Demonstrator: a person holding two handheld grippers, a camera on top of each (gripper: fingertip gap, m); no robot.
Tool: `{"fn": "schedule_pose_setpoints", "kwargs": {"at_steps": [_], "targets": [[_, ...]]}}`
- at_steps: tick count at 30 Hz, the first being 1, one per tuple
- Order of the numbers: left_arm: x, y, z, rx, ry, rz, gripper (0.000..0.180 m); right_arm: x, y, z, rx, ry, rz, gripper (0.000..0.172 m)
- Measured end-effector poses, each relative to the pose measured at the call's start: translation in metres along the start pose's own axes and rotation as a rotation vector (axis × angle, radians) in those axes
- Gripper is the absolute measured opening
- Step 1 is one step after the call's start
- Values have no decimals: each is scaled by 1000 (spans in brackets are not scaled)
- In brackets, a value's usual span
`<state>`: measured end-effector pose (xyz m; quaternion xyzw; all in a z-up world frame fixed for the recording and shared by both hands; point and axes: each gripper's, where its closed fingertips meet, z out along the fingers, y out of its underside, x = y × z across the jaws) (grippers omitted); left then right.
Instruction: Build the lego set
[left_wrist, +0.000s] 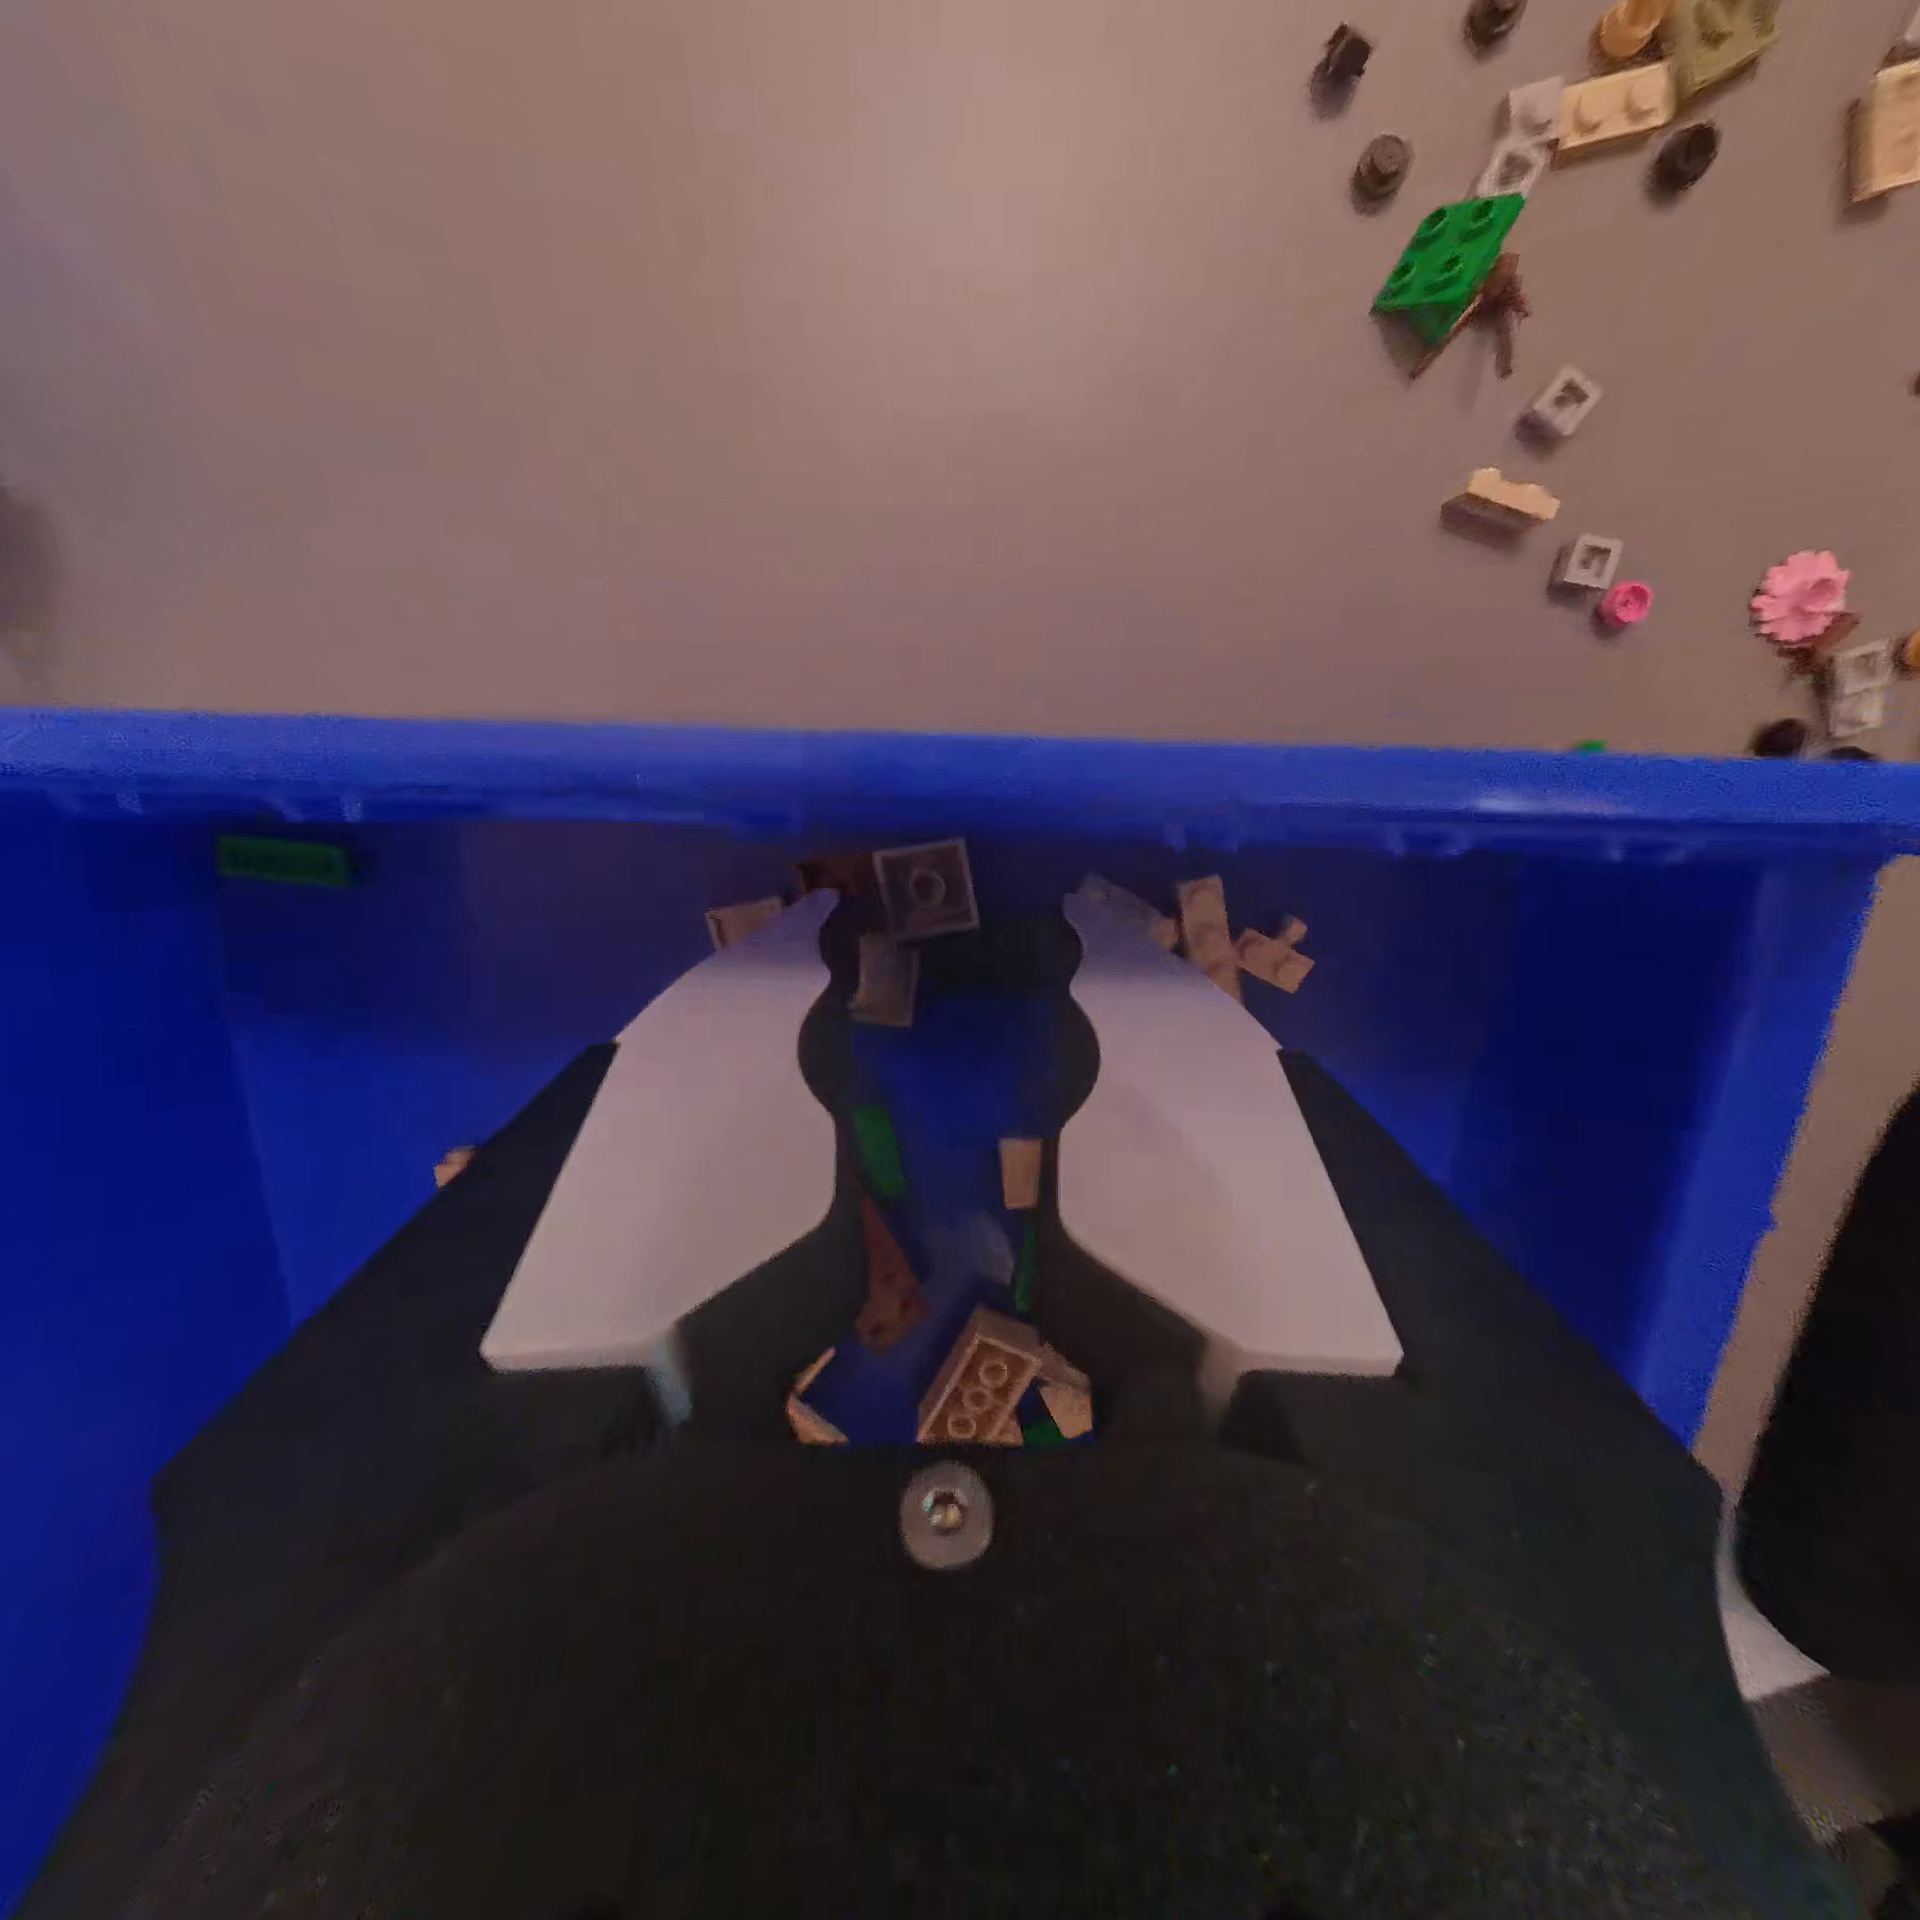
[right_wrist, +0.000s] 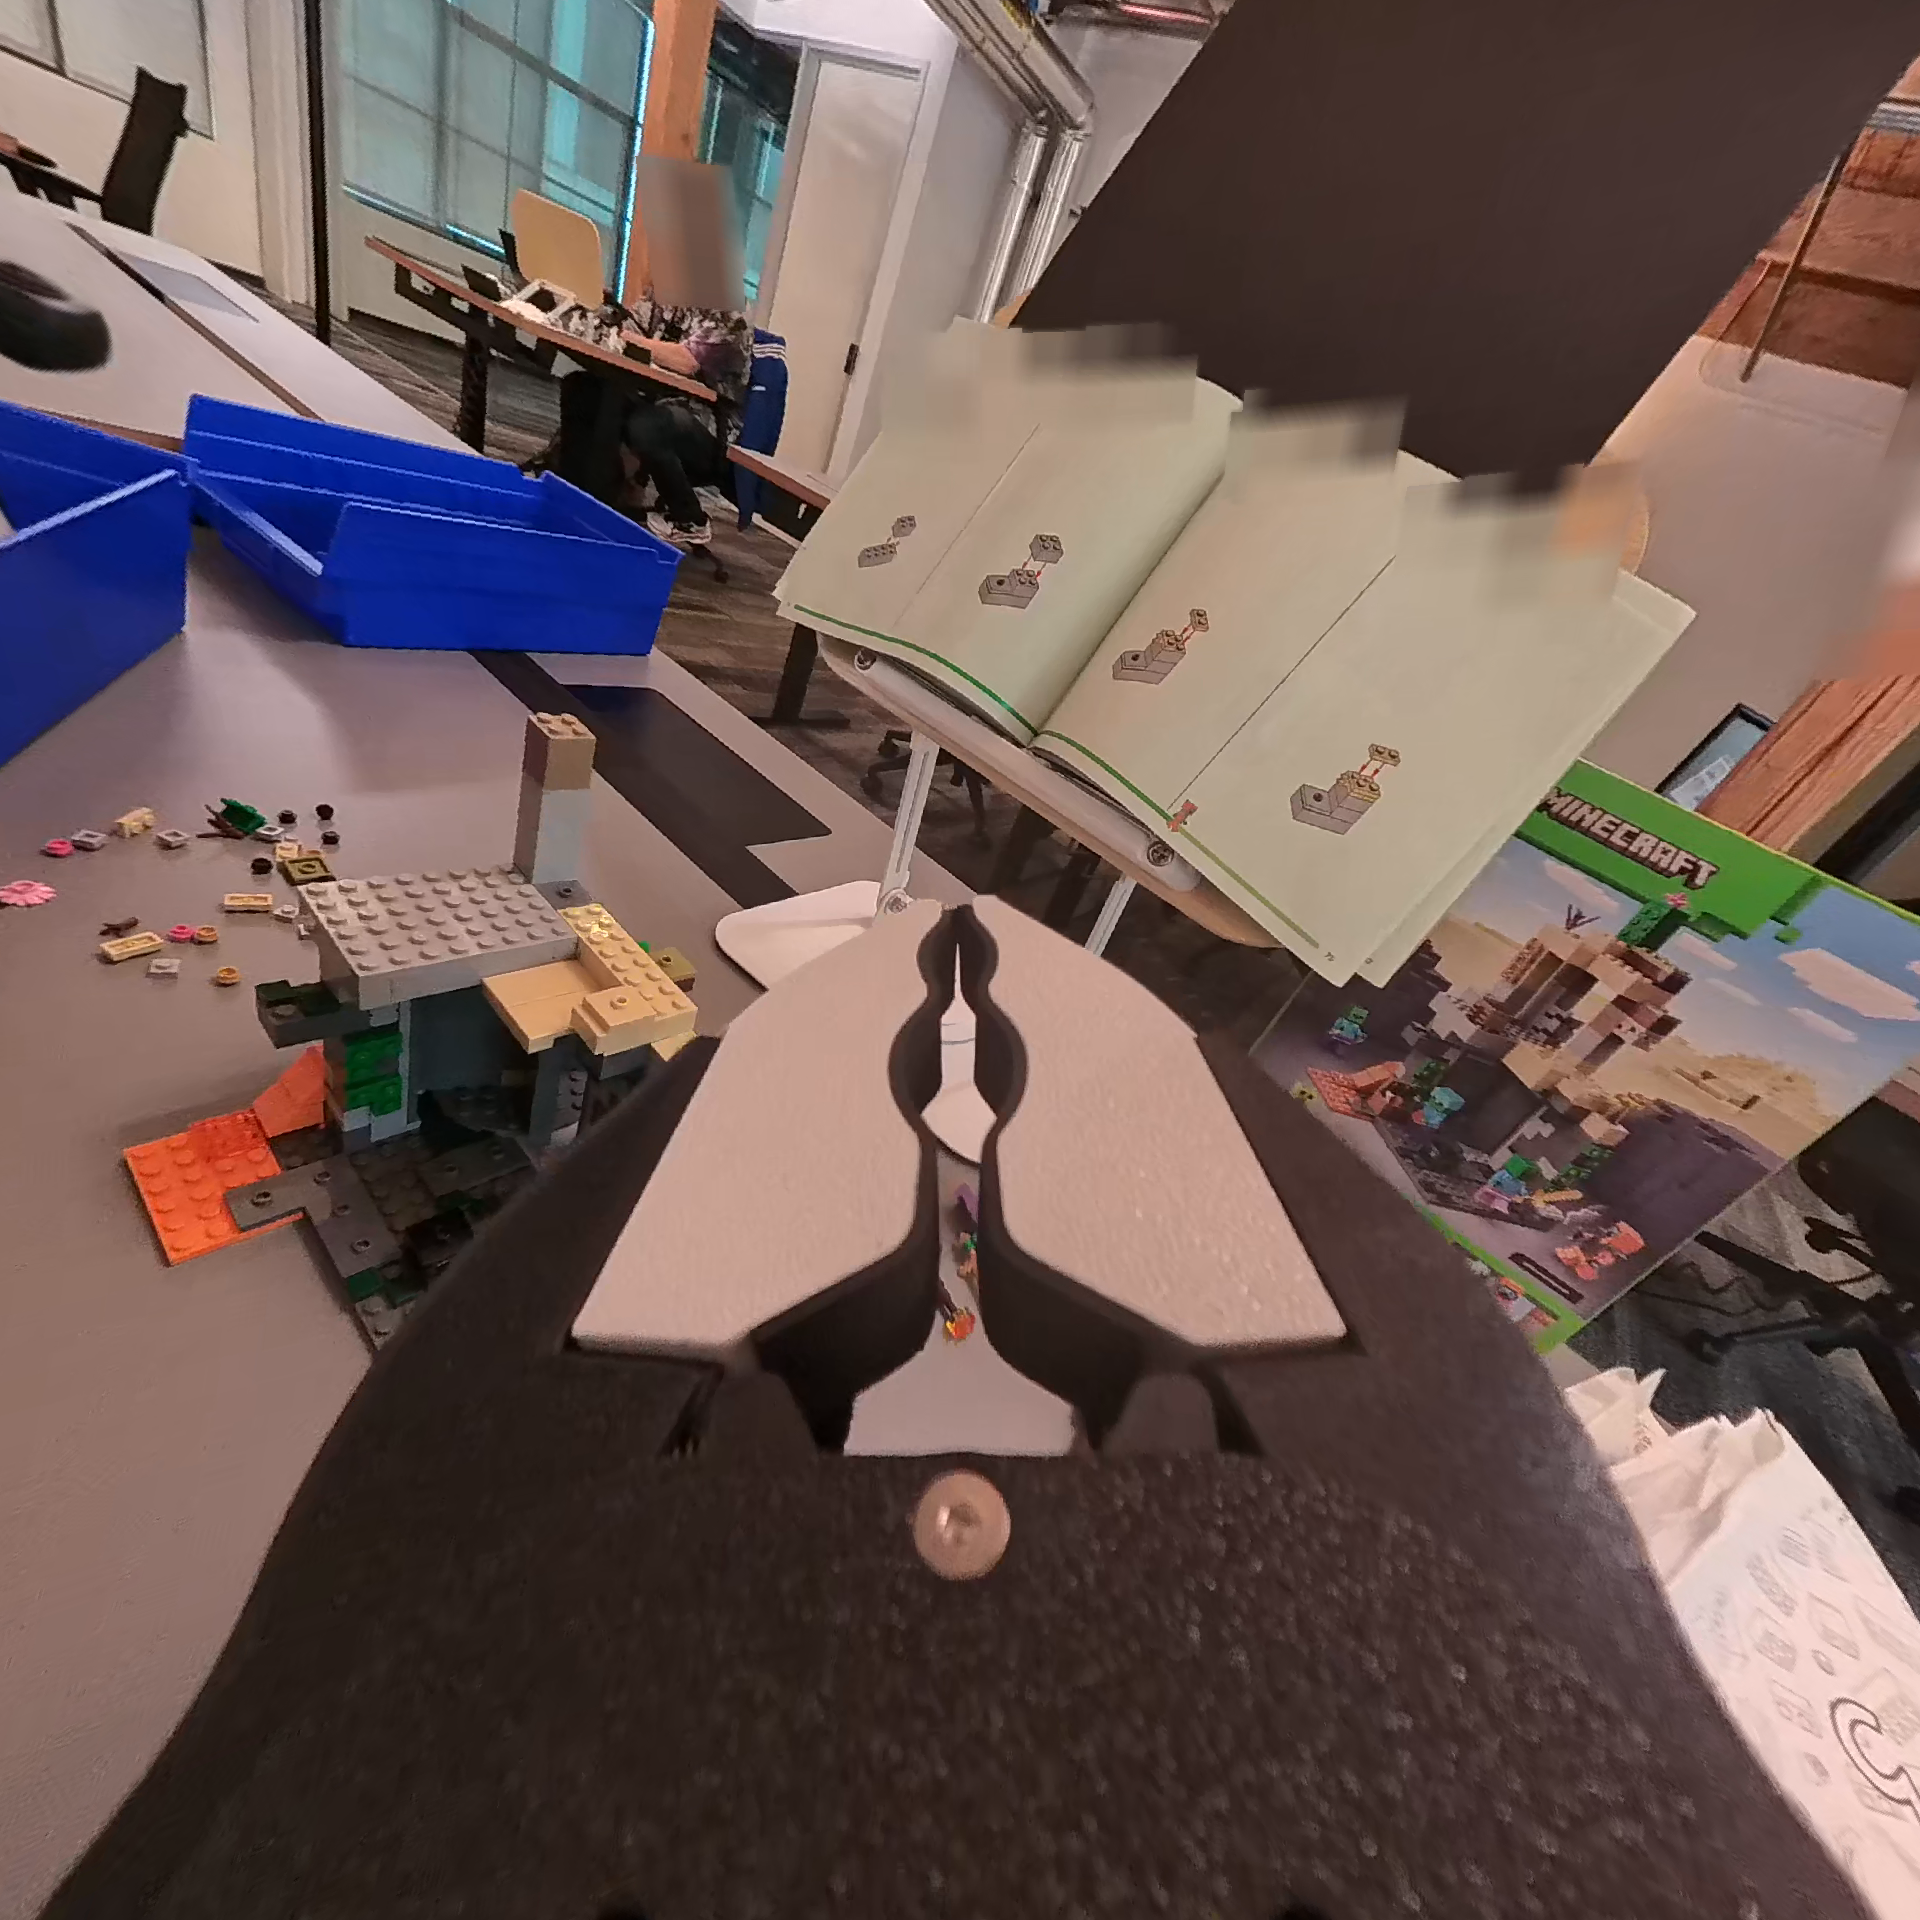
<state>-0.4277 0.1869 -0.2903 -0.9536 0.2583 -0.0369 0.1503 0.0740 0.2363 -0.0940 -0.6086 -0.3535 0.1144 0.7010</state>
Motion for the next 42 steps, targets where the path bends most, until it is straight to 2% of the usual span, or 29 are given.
{"fn": "schedule_pose_setpoints", "kwargs": {"at_steps": [4, 8, 12, 15, 20, 24, 27, 31, 34, 37, 40, 42], "targets": [[-4, -1, 4, -11, -14, 28, 19, 2, 3, 0, -7, 2, 3, 0], [-2, -6, -14, 63, 55, -20, 17, 3, 4, 0, -8, 2, 9, 0], [7, -13, -38, 197, 182, -102, 17, -1, 7, 2, -13, -10, 19, 0], [27, -25, -67, 358, 314, -123, 17, -8, 5, 4, -10, -25, 11, 0], [110, -61, -131, 667, 580, -19, 17, -37, -8, 5, 22, -109, -24, 0], [197, -84, -169, 853, 825, 91, 17, -92, -41, -1, 154, -270, -111, 9], [257, -98, -181, 946, 1011, 152, 17, -138, -67, -5, 239, -359, -195, 20], [320, -114, -183, 979, 1258, 186, 17, -192, -97, -13, 377, -399, -405, 26], [347, -123, -178, 958, 1381, 204, 17, -218, -97, -15, 390, -396, -599, 29], [363, -126, -172, 927, 1431, 231, 17, -225, -89, -15, 362, -390, -670, 28], [372, -126, -167, 904, 1462, 249, 17, -222, -87, -18, 355, -373, -676, 17], [374, -126, -163, 894, 1457, 254, 17, -221, -83, -20, 328, -387, -665, 17]]}}
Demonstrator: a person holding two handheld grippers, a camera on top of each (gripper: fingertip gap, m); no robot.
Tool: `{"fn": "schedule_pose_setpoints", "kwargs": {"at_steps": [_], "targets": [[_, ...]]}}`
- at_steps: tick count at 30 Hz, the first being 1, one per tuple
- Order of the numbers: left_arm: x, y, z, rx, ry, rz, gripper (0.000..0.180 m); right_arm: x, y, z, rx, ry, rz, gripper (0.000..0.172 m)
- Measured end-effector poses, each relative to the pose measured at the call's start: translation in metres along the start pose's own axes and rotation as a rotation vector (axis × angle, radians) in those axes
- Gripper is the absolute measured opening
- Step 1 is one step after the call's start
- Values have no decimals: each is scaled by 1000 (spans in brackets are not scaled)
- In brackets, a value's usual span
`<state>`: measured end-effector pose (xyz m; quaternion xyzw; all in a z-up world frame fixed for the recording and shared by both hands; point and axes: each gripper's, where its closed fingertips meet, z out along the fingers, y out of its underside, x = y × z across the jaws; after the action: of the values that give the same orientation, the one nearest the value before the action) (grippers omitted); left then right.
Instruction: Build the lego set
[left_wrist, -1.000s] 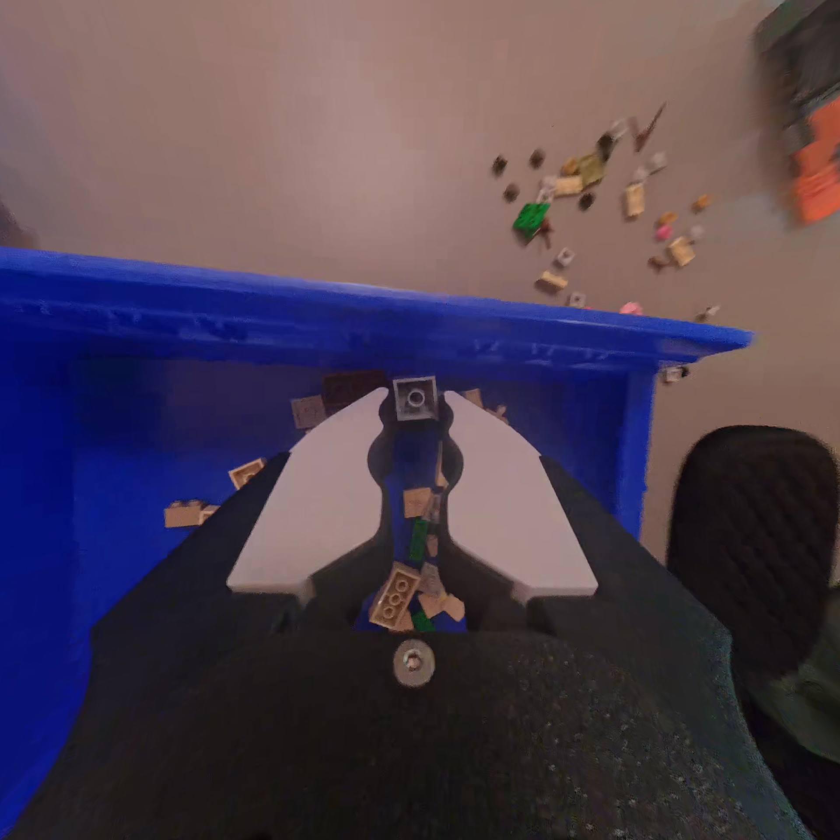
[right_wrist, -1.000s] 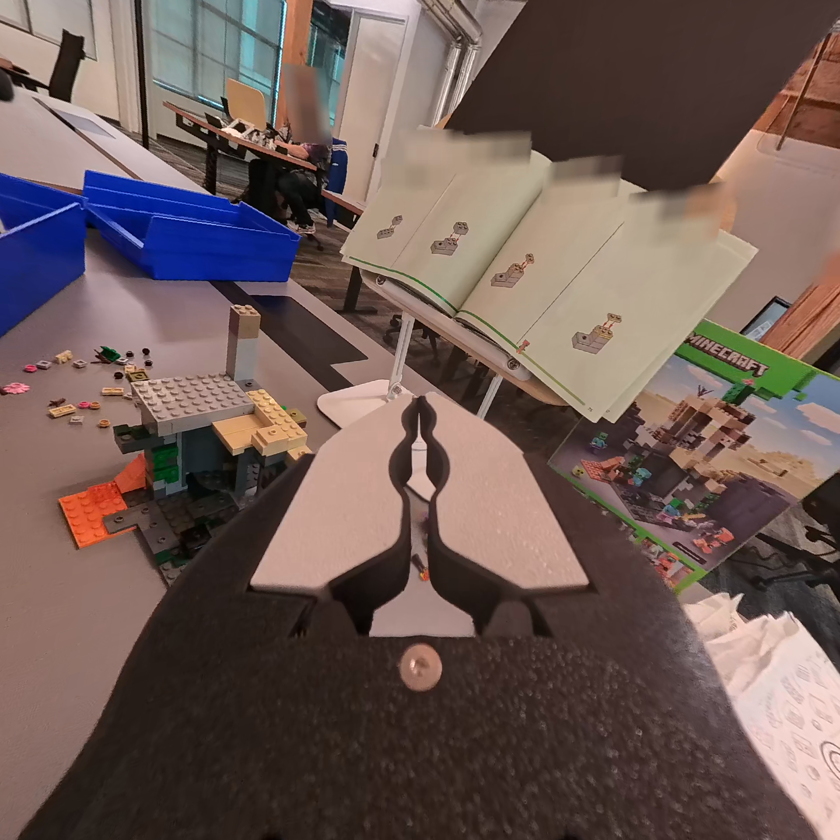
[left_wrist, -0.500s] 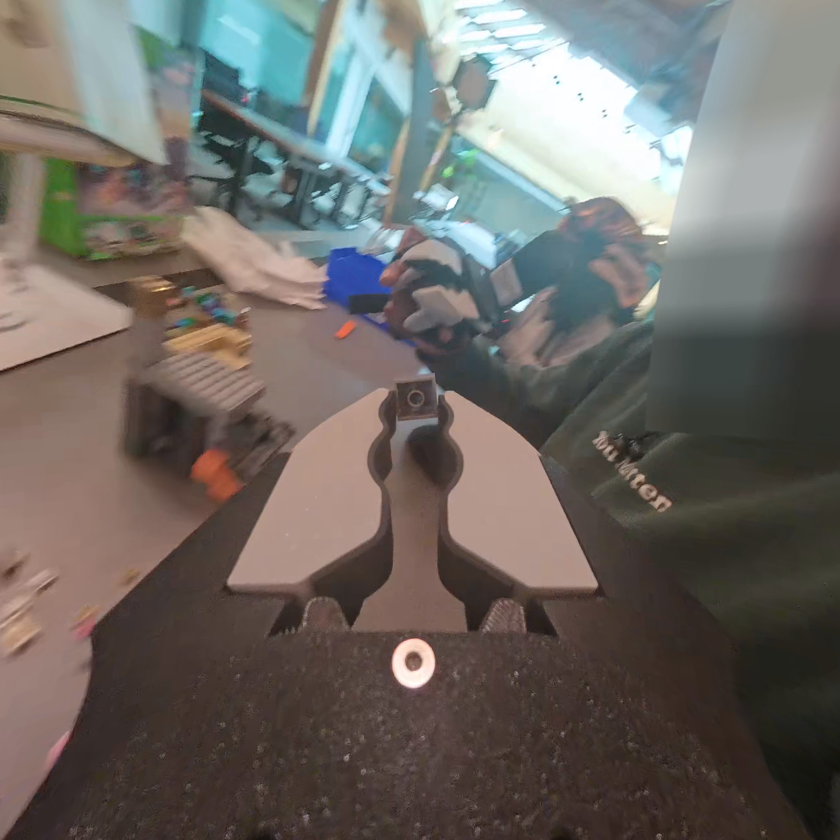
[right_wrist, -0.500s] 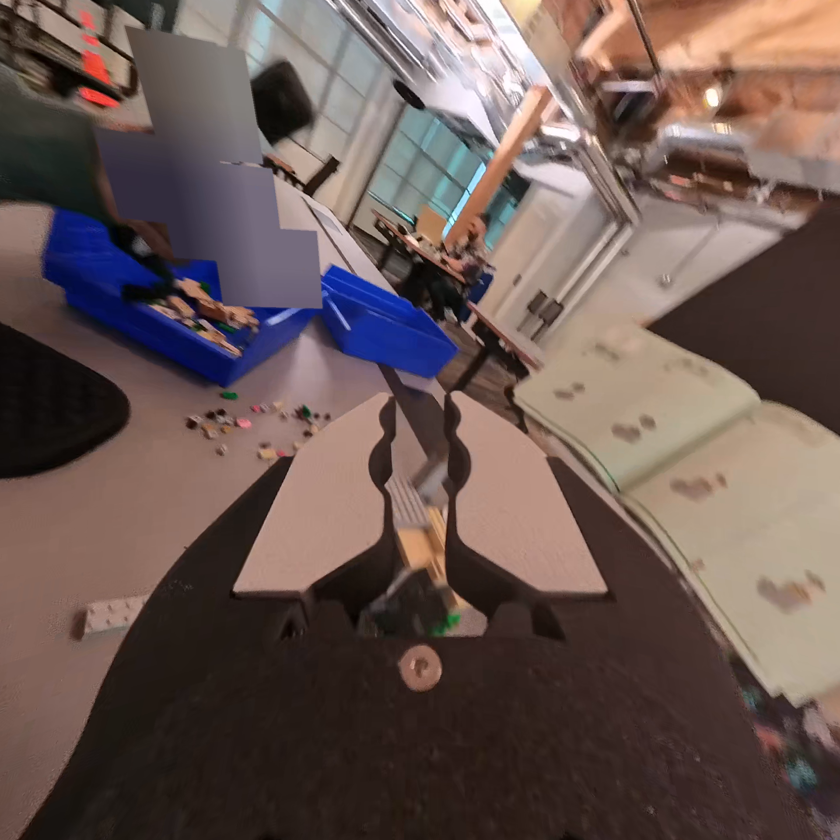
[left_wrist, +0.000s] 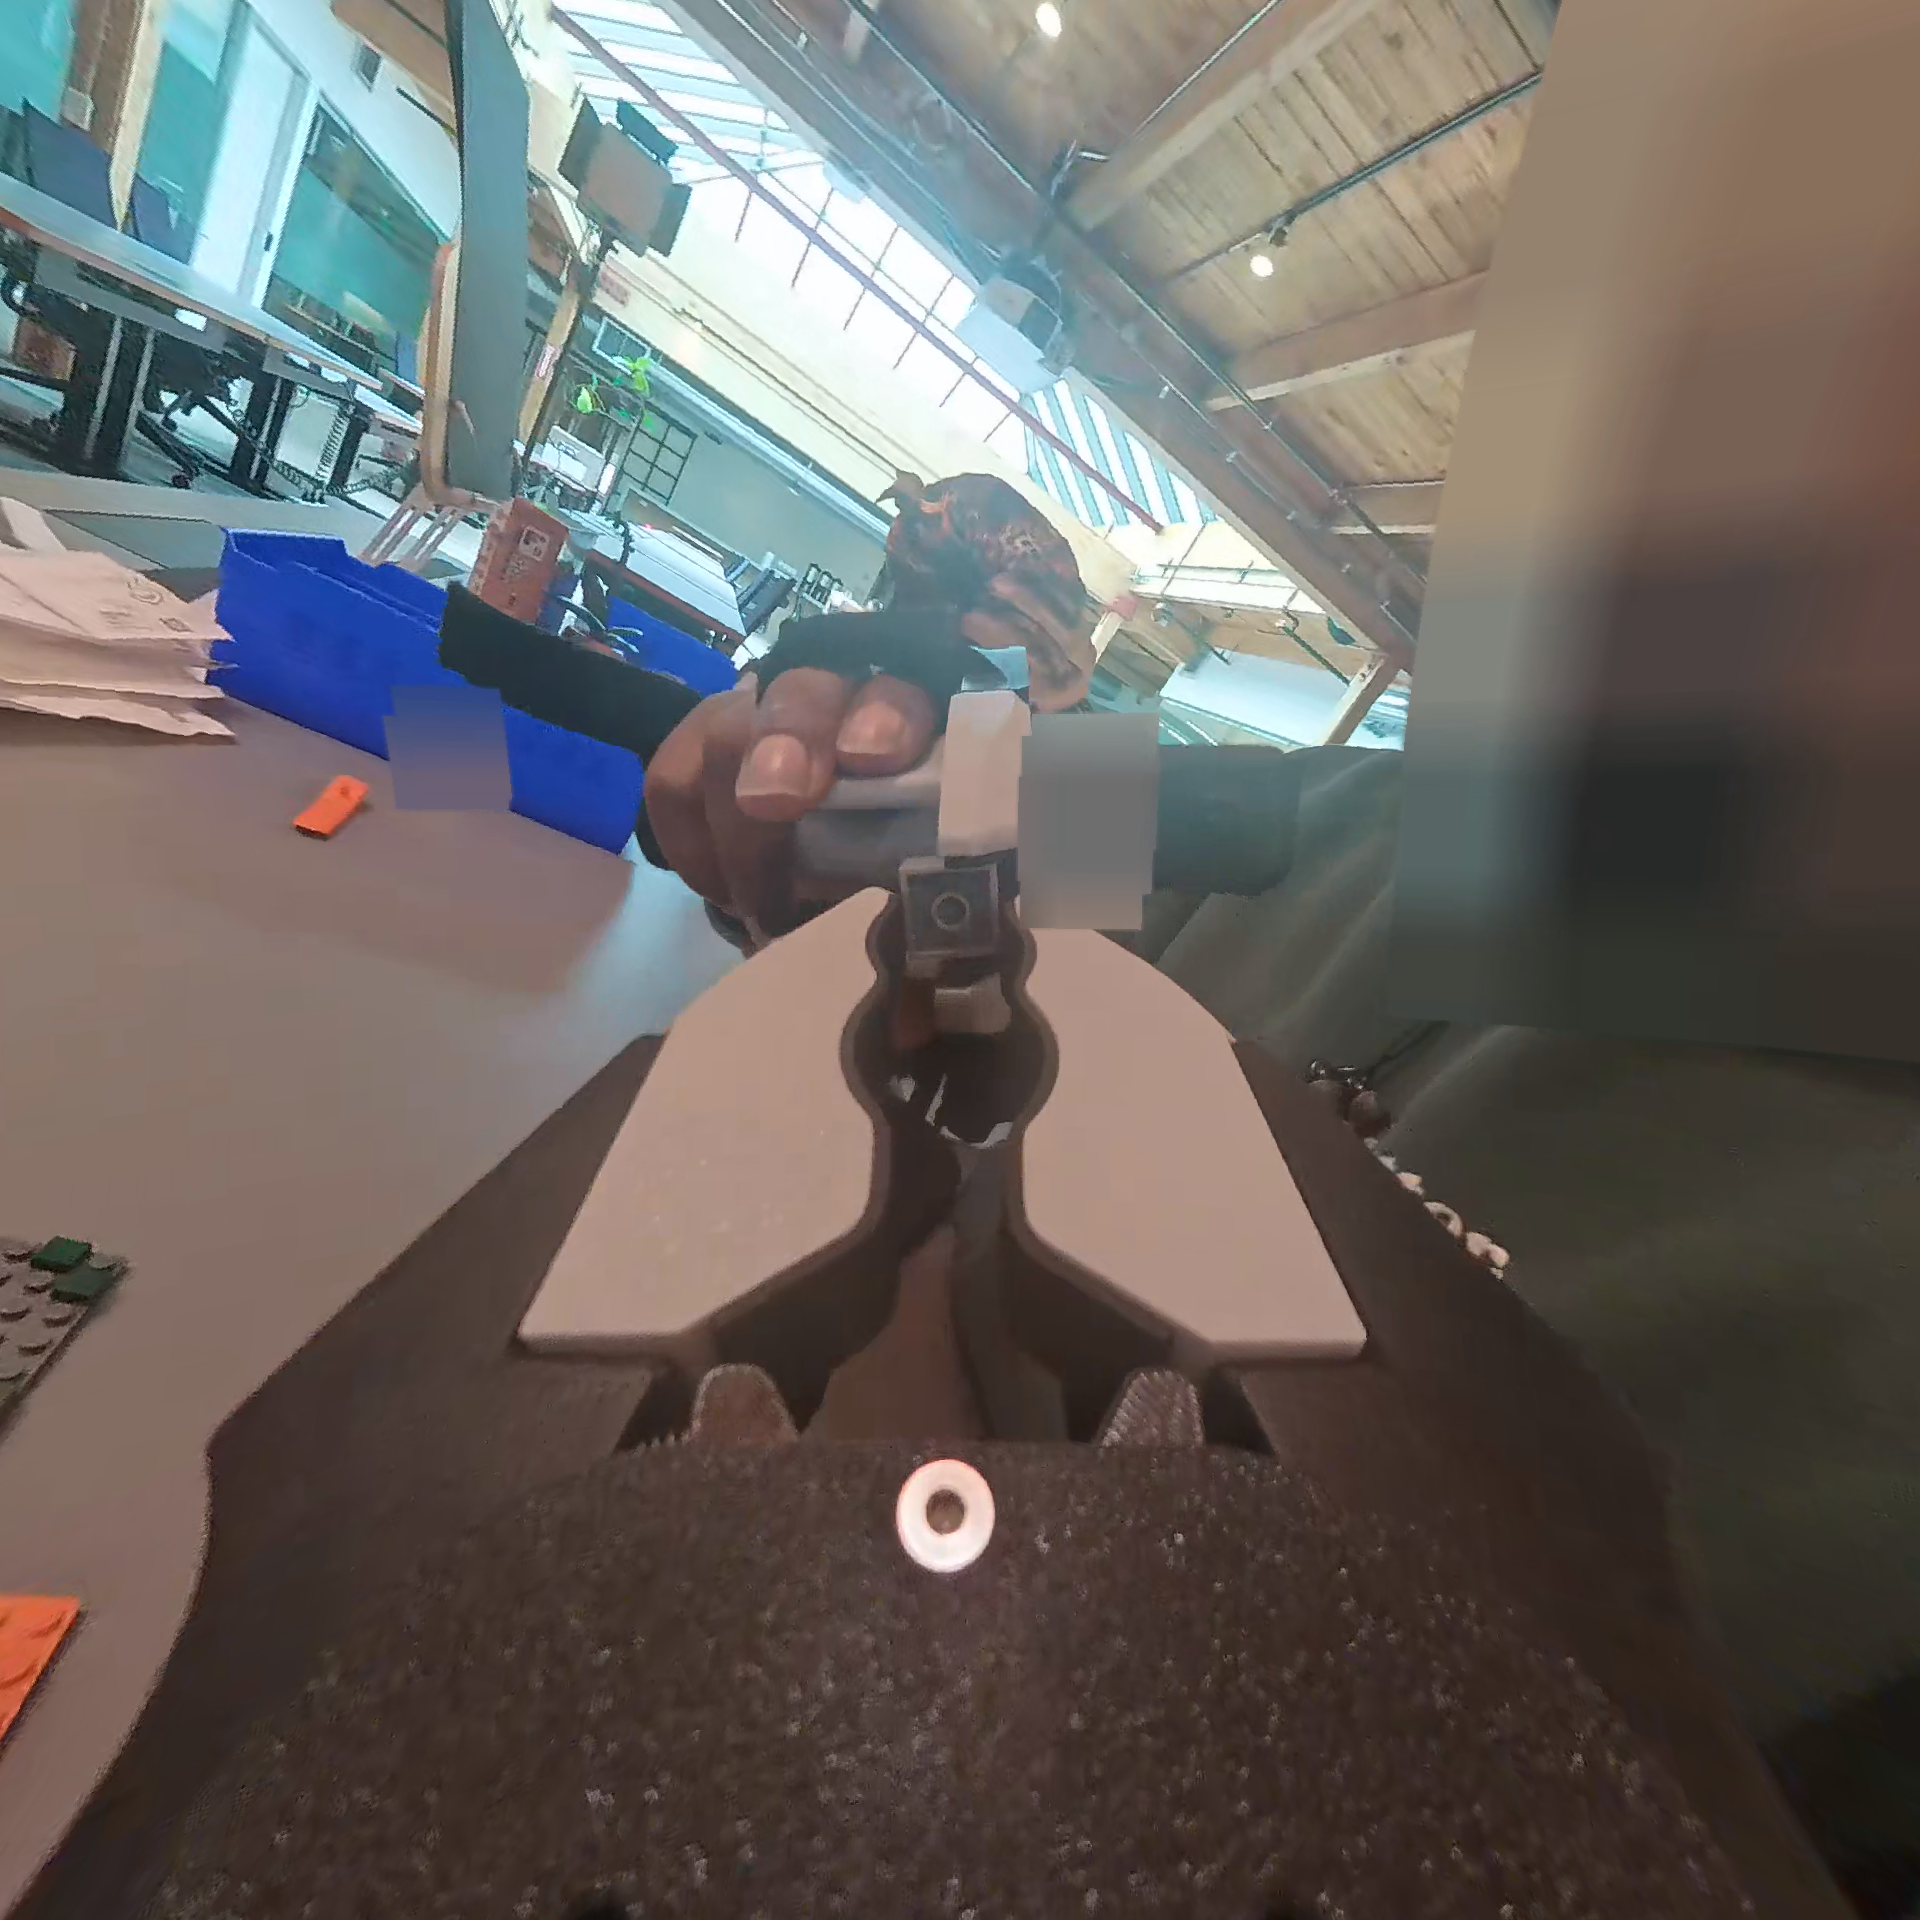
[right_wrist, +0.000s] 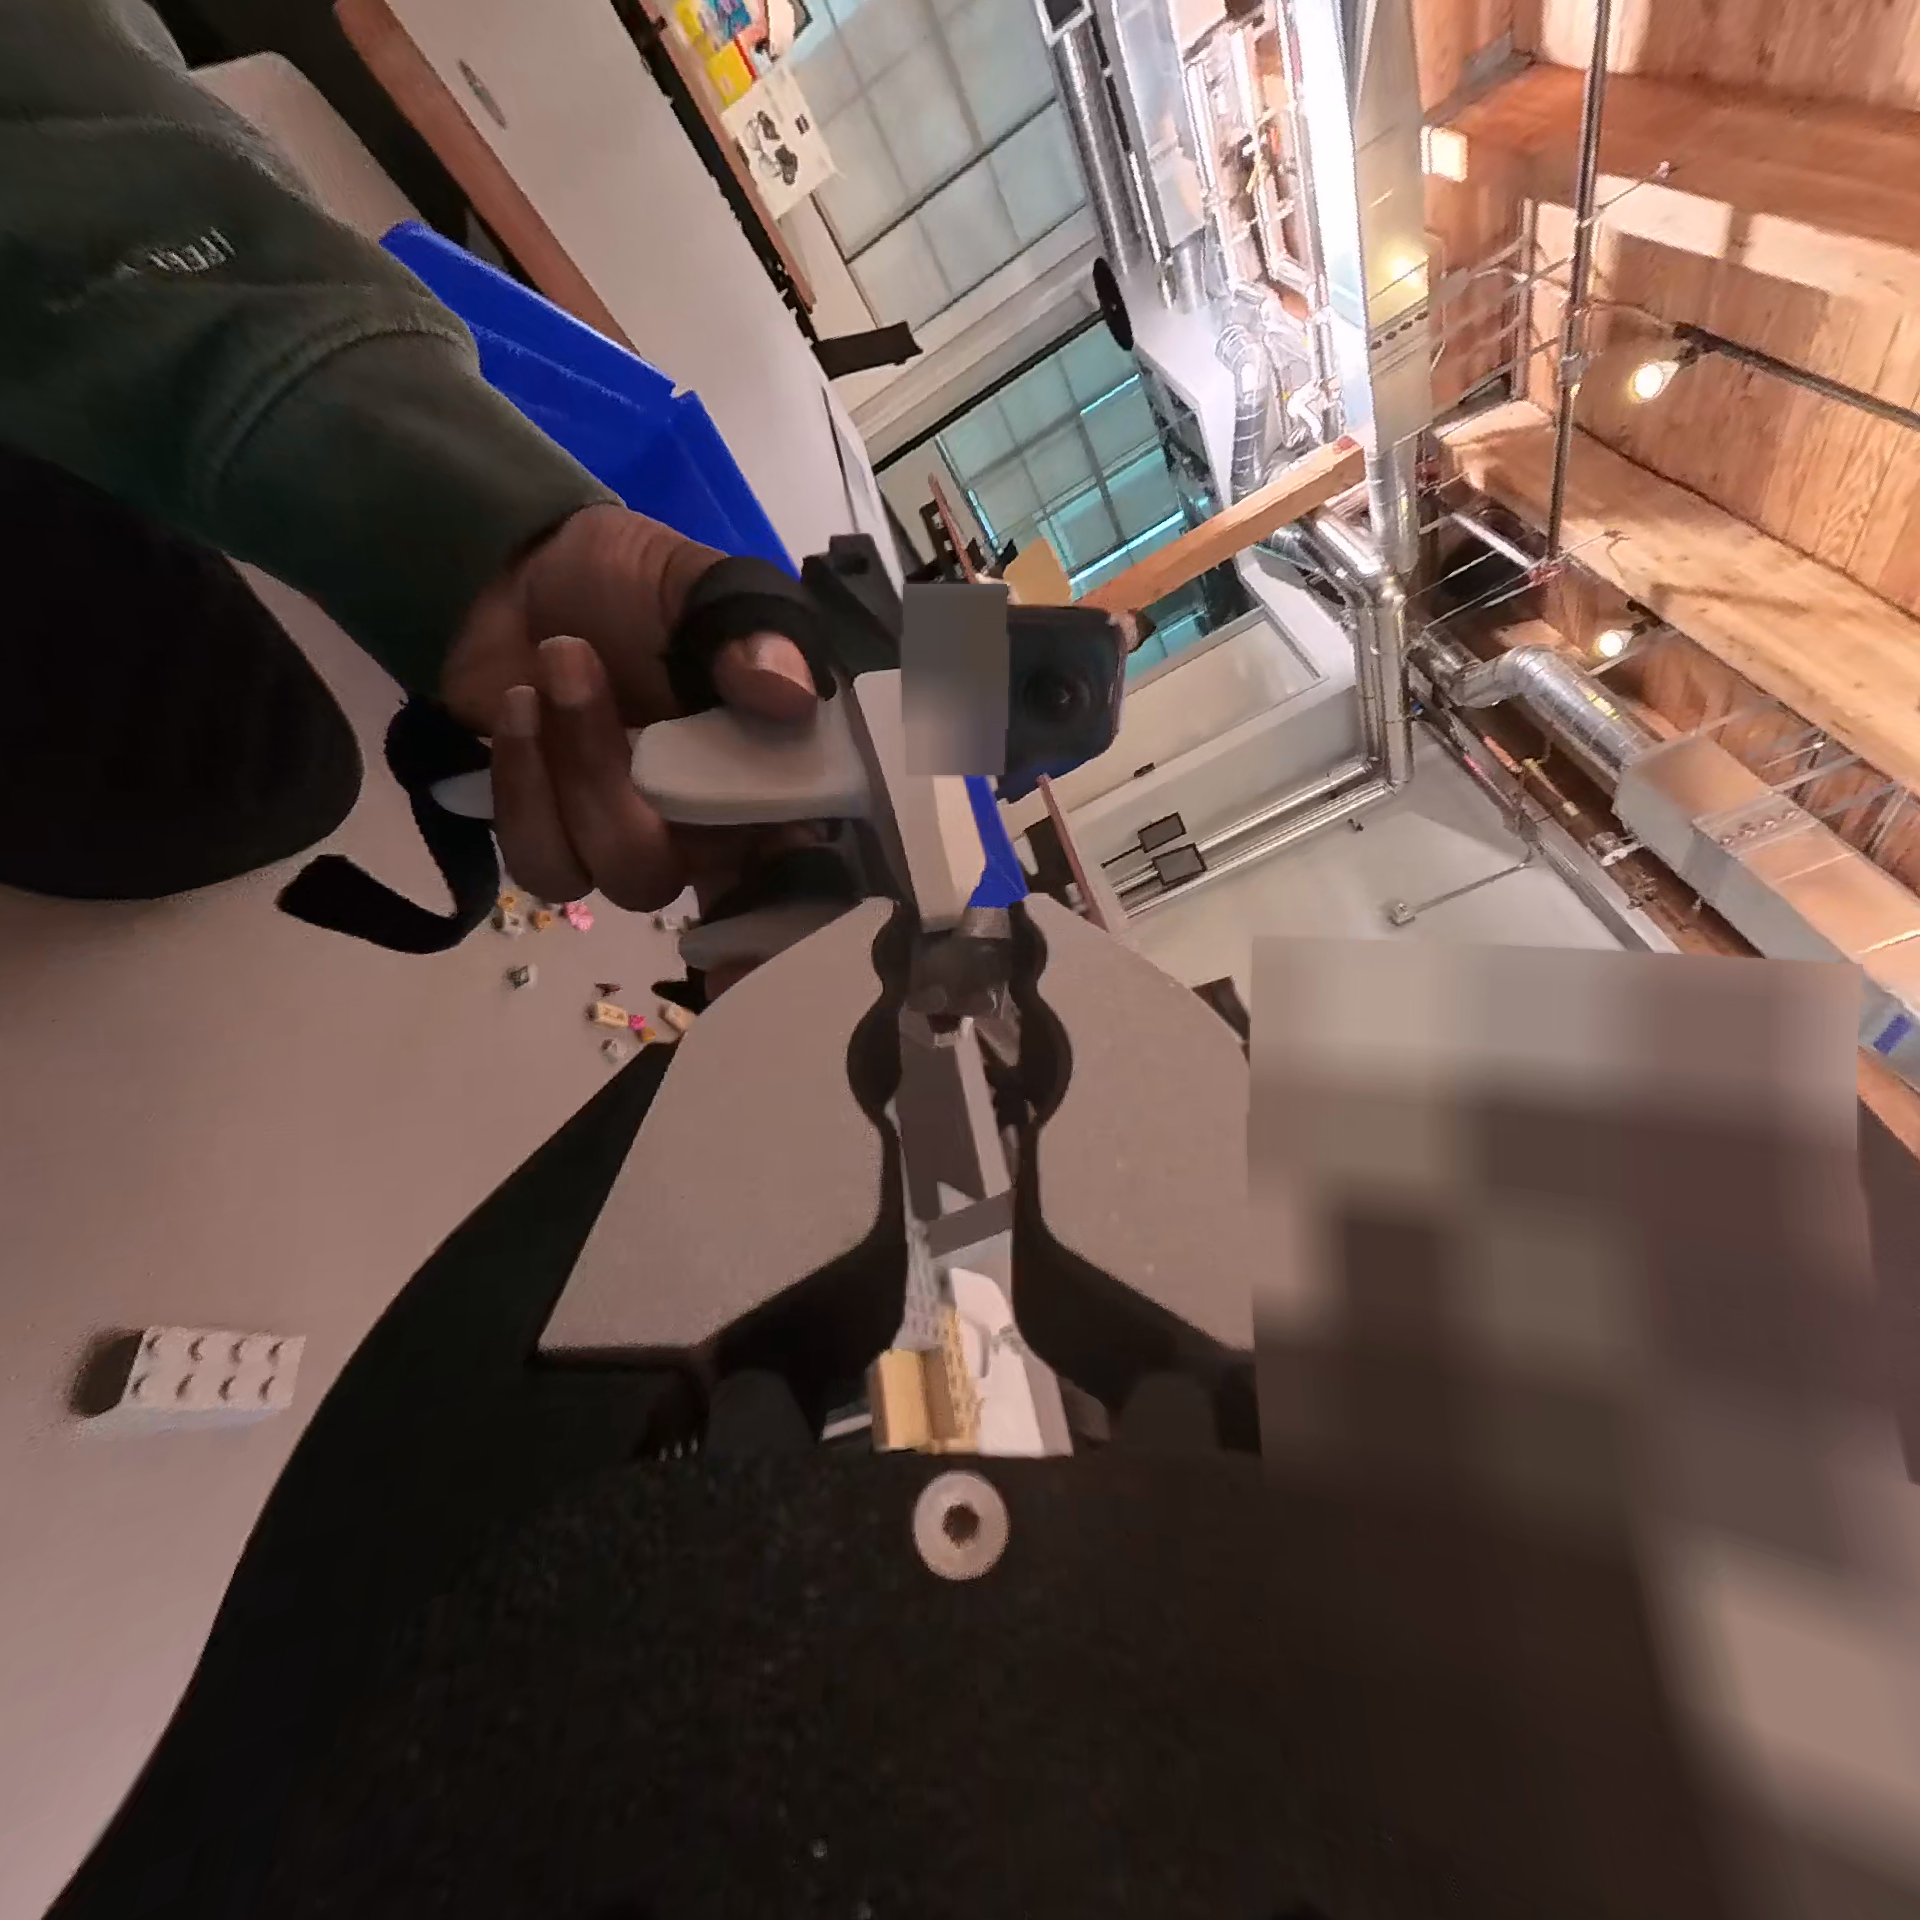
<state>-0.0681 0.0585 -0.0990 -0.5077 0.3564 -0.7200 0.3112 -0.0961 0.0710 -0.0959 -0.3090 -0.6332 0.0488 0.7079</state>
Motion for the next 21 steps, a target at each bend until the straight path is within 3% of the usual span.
{"fn": "schedule_pose_setpoints", "kwargs": {"at_steps": [3, 7, 12, 17, 21], "targets": [[-8, 7, -2, -31, -44, 1, 21, -8, 6, -2, -29, -65, 95, 17], [-29, 26, -14, -157, -230, 109, 29, -20, 25, -11, -119, -204, 294, 17], [-64, 80, -34, -465, -483, 256, 33, -30, 67, -30, -307, -296, 487, 17], [-91, 138, -49, -736, -596, 296, 44, -51, 101, -42, -465, -372, 659, 17], [-102, 158, -54, -830, -632, 324, 51, -69, 111, -45, -530, -427, 750, 18]]}}
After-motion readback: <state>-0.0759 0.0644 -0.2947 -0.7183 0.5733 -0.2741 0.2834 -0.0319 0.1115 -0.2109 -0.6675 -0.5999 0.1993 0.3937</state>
